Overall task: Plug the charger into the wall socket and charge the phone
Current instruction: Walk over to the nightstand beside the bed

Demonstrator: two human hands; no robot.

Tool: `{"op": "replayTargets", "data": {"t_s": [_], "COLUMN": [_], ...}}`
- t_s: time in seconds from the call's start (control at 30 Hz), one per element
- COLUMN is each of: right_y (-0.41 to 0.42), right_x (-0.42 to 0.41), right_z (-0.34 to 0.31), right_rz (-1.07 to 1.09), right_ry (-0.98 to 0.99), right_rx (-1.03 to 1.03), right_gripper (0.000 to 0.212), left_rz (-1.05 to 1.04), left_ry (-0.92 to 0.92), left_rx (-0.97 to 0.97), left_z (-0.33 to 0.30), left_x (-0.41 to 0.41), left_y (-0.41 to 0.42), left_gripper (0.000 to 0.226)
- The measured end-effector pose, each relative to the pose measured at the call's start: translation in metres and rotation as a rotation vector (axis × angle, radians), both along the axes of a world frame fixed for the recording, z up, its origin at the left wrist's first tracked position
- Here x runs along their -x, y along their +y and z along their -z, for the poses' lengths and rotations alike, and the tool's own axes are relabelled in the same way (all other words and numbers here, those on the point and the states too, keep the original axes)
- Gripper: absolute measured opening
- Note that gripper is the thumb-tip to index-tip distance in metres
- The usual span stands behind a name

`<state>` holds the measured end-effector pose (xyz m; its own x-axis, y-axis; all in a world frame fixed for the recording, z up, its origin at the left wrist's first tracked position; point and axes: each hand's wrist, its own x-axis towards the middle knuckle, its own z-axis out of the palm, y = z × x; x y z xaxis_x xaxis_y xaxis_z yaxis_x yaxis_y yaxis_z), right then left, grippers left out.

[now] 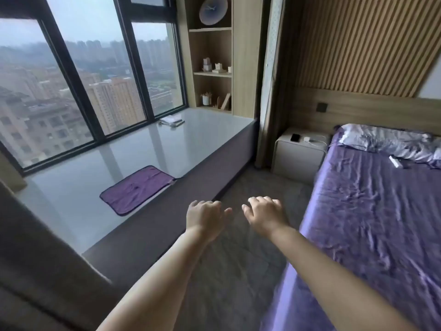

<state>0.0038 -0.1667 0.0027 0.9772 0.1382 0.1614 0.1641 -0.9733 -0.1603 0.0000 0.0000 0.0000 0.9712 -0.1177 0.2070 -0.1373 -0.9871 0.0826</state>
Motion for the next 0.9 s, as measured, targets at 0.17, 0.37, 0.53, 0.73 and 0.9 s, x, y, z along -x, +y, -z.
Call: {"op": "replayTargets", "data": {"t_s": [0.17, 0.37, 0.53, 0.73, 0.9], "right_y": [0.031, 0.046, 0.044, 0.035, 0.025], "right_x": [0.019, 0.049, 0.059, 0.051, 0.030], "right_z": [0.042, 0.085, 0.119, 0.150, 0.172], "right_rz": [0.060, 0.132, 0.166, 0.179, 0.201], "right_ry": [0.161, 0.324, 0.480, 0.591, 0.636], "right_rx": [-0.015, -0.057, -0.058, -0.074, -0.124], "right_gripper": [0.041, 0.038, 0.037, 0.033, 0.031], "left_rz": [0.037, 0.127, 0.132, 0.056, 0.002], "left_ry": [0.143, 0.360, 0.470, 0.588, 0.643], "left_rx": [-0.011, 0.057, 0.086, 0.102, 0.095], "left_z": [0.050, 0.104, 0.135, 0.161, 0.179], "left_x": [0.010, 0.030, 0.037, 0.030, 0.006], "left_y": [0.027, 0.035, 0.030, 0.019, 0.004], "left_gripper": [0.045, 0.042, 0.032, 0.032, 0.034]}}
